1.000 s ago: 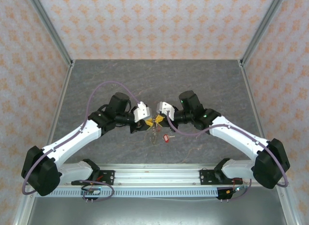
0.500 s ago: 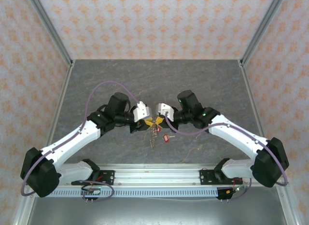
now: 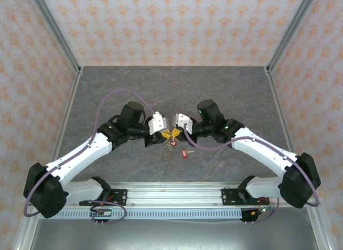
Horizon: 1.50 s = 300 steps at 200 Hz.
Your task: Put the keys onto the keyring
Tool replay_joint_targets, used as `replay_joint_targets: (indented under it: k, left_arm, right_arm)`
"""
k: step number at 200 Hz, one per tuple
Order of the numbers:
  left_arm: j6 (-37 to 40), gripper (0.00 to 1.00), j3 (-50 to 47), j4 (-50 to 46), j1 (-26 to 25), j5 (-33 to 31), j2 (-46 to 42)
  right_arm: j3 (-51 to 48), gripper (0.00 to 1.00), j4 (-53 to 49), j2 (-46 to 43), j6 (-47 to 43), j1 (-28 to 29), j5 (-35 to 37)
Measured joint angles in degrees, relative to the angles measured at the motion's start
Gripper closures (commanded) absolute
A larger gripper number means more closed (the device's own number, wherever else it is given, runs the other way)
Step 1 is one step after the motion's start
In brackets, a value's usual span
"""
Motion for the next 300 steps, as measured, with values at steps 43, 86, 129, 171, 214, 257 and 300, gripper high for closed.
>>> replay_joint_targets:
  k: [43,86,129,171,214,257,300]
  left_arm:
    - [0.15,1.00,0.42,-0.59,-0.31,0.26,0.20]
    - [-0.92,1.00,0.17,0.31,-0.31,0.61,0.17]
    - [-5.79,1.00,-1.18,4.46,-0.31,3.89,-0.07]
    - [-7.98,1.00,-1.97,6.23,-0.15,5.07,-0.35]
    - [-7.26,0.79,-2.36,6.58,-0.07,4.28,-0.59]
    - [-1.79,0.76,0.37,0.37,-0.66,1.75,-0.83]
    - [1.20,0.76,3.23,-3.45,-0.68,1.51,-0.07]
  right_arm:
    - [0.00,0.97,0.02,0.00,0.15,-0.04,0.37]
    - [-0.57,0.89,0.94,-0.33,0.55,-0.04,0.94]
    - [-5.51,0.87,8.26,-2.69,5.38,-1.99,-3.19]
    - [-6.99,0.95,11.39,-3.08,7.91,-2.84,-5.60]
    - [-6.95,1.00,10.95,-2.97,8.35,-3.02,-5.46]
    - [-4.17,1.00,5.01,-1.84,4.46,-2.89,-4.42]
    - [-1.92,1.00,2.40,-1.60,2.25,-2.40,-3.85]
